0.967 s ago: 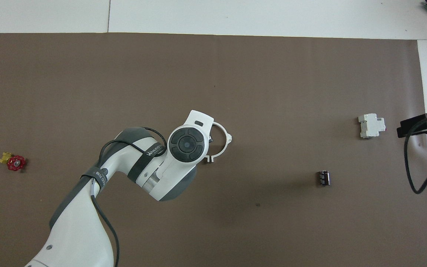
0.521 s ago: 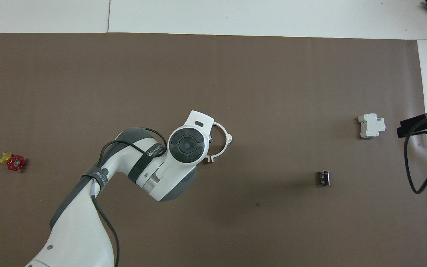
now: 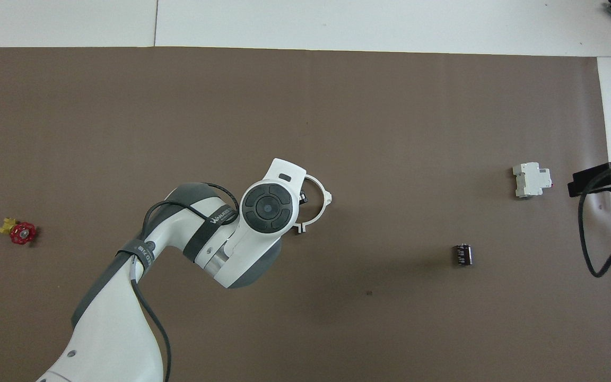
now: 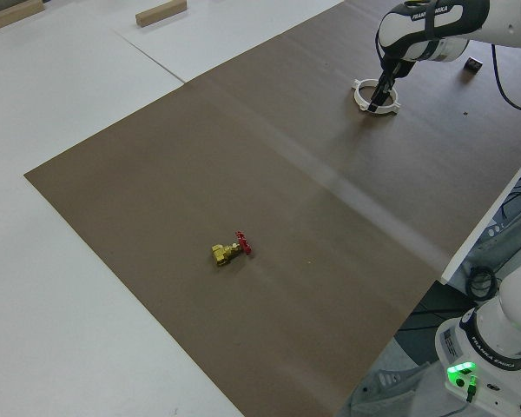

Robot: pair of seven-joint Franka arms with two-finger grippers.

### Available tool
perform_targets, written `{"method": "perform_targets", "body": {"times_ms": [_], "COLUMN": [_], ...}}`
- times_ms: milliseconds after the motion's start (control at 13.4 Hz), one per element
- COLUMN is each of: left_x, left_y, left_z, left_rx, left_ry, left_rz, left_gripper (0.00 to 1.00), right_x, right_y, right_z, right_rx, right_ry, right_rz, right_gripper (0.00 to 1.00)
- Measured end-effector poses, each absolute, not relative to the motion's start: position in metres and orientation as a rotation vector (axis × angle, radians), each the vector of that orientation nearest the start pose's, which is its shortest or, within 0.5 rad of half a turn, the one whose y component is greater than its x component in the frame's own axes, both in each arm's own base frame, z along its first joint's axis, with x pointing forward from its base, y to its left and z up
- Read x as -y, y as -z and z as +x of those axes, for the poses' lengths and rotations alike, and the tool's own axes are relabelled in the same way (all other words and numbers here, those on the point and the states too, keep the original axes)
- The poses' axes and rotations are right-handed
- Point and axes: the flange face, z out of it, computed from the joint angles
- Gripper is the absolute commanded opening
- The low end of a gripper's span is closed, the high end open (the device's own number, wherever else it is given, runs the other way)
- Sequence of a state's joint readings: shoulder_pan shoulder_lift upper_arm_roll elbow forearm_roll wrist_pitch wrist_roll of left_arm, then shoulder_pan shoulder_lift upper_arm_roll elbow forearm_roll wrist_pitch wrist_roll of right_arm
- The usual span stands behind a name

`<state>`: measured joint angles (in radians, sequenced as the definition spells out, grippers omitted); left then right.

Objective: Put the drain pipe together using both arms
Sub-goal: 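Align the held half-ring against the placed half with the left gripper, then lower the half-ring onto the table and open the left gripper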

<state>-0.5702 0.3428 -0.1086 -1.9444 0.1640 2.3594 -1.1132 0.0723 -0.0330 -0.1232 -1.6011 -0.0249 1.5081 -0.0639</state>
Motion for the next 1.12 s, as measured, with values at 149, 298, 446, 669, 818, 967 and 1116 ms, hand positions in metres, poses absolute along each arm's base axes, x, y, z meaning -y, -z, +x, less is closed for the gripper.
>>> {"method": "perform_targets", "body": {"times_ms": [149, 298, 446, 669, 818, 967, 1116], "left_x": [0.387, 0.387, 0.386, 0.379, 0.365, 0.339, 0.299], "left_y": [-0.314, -0.314, -0.313, -0.319, -0.343, -0.377, -0.413], "left_z": [0.488, 0.488, 0.488, 0.493, 0.503, 0.511, 0.519], "left_rx": [0.516, 0.516, 0.517, 0.536, 0.577, 0.560, 0.470], "left_ry": [0.177, 0.177, 0.172, 0.150, 0.167, 0.166, 0.139], "left_rz": [-3.101, -3.100, -3.096, -3.065, -3.055, -3.034, -3.011], "left_gripper": [1.00, 1.00, 1.00, 1.00, 1.00, 1.00, 1.00], "right_x": [0.031, 0.031, 0.031, 0.031, 0.031, 0.031, 0.031], "right_y": [-0.623, -0.623, -0.623, -0.623, -0.623, -0.623, -0.623], "right_z": [0.536, 0.536, 0.536, 0.536, 0.536, 0.536, 0.536], "right_rx": [0.019, 0.019, 0.019, 0.019, 0.019, 0.019, 0.019], "right_ry": [-0.097, -0.097, -0.097, -0.097, -0.097, -0.097, -0.097], "right_rz": [-3.157, -3.157, -3.157, -3.157, -3.157, -3.157, -3.157], "right_gripper": [1.00, 1.00, 1.00, 1.00, 1.00, 1.00, 1.00]}}
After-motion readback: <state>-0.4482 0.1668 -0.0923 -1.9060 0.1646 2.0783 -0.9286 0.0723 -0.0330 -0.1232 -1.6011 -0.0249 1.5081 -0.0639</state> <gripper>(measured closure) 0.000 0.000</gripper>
